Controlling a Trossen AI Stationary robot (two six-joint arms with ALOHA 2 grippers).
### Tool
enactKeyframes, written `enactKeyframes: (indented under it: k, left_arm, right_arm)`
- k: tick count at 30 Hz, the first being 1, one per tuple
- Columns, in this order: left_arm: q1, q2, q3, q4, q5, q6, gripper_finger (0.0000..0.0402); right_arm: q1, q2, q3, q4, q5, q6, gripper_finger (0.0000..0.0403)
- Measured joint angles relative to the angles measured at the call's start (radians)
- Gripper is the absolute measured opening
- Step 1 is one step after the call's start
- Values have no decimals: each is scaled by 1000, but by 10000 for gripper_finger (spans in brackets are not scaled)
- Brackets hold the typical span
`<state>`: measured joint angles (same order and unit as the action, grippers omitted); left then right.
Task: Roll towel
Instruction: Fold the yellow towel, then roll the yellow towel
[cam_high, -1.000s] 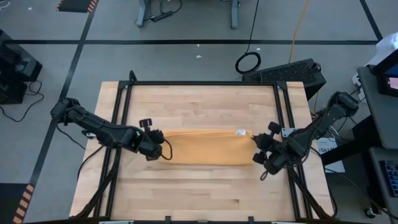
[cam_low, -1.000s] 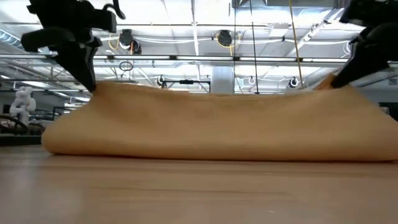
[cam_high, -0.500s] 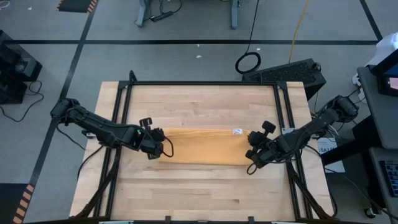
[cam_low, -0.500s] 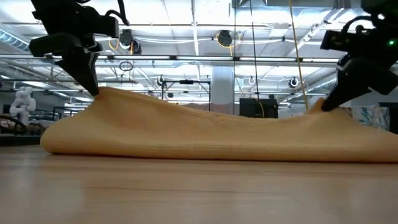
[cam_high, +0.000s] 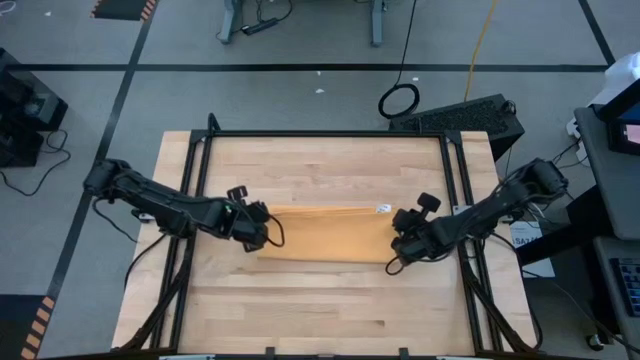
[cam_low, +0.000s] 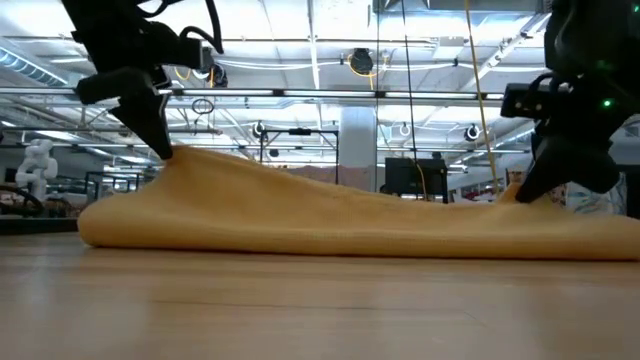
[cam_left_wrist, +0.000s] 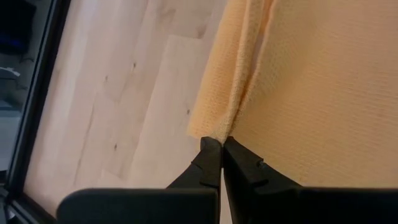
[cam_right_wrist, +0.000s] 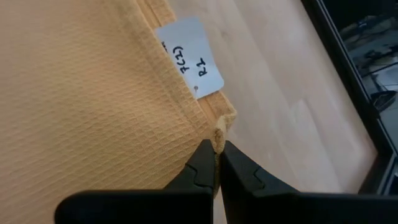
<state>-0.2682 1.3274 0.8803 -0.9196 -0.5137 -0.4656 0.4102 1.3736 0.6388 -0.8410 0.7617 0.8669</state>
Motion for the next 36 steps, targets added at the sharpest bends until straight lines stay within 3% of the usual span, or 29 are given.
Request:
enactKeyframes:
  k: [7, 16, 19, 27, 31, 36]
  left_arm:
    - [0, 57, 0, 45, -31, 1, 8]
    - [1, 91, 0, 47, -165, -20, 12]
    - [1, 94, 0, 47, -160, -27, 38]
    - [1, 93, 8, 32, -162, -52, 157]
    - [1, 79, 36, -14, -168, -50, 194]
    - [-14, 55, 40, 23, -144, -53, 196]
  right_arm:
    - [-11, 62, 0, 2, -5, 3, 0]
    - [-12, 127, 0, -6, -3, 73, 12]
    - [-12, 128, 0, -25, -13, 133, 48]
    - [-9, 97, 8, -155, -38, 234, 158]
    - [11, 41, 38, -191, -36, 222, 180]
    - [45, -62, 58, -160, -14, 189, 184]
